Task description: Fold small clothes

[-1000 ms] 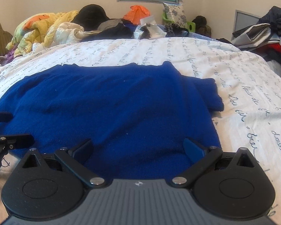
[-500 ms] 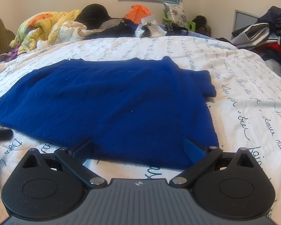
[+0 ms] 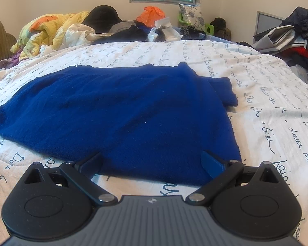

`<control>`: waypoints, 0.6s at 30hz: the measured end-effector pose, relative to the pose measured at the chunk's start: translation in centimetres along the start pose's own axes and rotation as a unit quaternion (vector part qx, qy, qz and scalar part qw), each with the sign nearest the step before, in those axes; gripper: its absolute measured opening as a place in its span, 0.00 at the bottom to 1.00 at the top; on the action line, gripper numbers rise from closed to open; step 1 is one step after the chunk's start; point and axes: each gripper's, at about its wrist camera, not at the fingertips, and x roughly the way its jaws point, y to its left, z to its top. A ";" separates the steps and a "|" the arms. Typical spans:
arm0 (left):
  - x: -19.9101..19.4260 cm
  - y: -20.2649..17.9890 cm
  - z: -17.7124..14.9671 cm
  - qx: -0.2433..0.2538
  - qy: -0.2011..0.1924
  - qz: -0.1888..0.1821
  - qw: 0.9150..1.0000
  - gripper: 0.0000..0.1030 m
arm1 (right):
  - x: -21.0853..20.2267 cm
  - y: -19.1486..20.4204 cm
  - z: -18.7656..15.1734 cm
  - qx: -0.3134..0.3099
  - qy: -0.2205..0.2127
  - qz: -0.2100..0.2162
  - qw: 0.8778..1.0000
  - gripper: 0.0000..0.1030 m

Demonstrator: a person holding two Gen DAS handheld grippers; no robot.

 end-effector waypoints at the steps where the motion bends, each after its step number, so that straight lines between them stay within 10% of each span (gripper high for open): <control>1: 0.2 -0.4 -0.3 0.019 -0.003 0.011 1.000 0.99 | 0.0 0.0 0.0 0.000 0.000 0.000 1.000 1.00; 5: 0.1 -1.5 -1.8 0.058 -0.022 0.072 0.995 0.93 | 0.0 -0.1 0.0 0.001 0.000 0.001 1.000 1.00; 18: 1.4 -0.8 -0.2 0.014 -0.078 0.076 0.994 0.92 | -0.2 -0.3 -0.1 0.010 -0.003 0.007 1.000 1.00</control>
